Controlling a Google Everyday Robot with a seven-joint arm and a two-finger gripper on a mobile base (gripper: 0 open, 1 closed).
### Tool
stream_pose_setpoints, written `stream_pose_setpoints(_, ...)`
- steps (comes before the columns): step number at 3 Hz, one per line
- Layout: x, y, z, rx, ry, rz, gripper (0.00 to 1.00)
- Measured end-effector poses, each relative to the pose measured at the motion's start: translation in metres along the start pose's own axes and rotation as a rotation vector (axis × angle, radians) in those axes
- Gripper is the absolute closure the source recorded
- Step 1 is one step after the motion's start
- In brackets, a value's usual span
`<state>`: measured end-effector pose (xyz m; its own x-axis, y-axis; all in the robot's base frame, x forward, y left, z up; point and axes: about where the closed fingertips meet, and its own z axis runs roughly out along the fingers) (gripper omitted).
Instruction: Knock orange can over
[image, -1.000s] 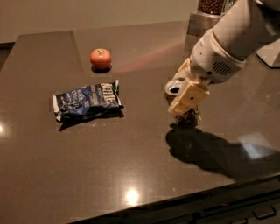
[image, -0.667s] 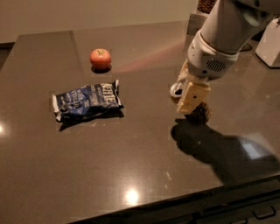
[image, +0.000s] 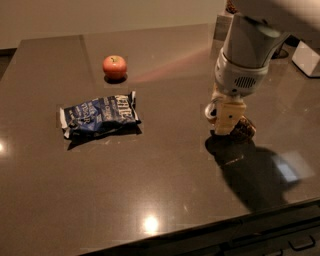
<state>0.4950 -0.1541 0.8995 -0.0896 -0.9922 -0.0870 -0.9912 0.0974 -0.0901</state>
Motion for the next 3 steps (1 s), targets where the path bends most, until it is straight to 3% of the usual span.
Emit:
stream_pose_setpoints(1,0.0071,0.0037,0.0106,-0.019,0.039,-0.022,0.07)
stream_pose_setpoints(2,0.0130,0.0091,0.0186,-0.037,0.052,-0.028,0.00)
stream_pose_setpoints(3,0.0130,0.0091,0.0186,-0.037,0.052,-0.028,0.00)
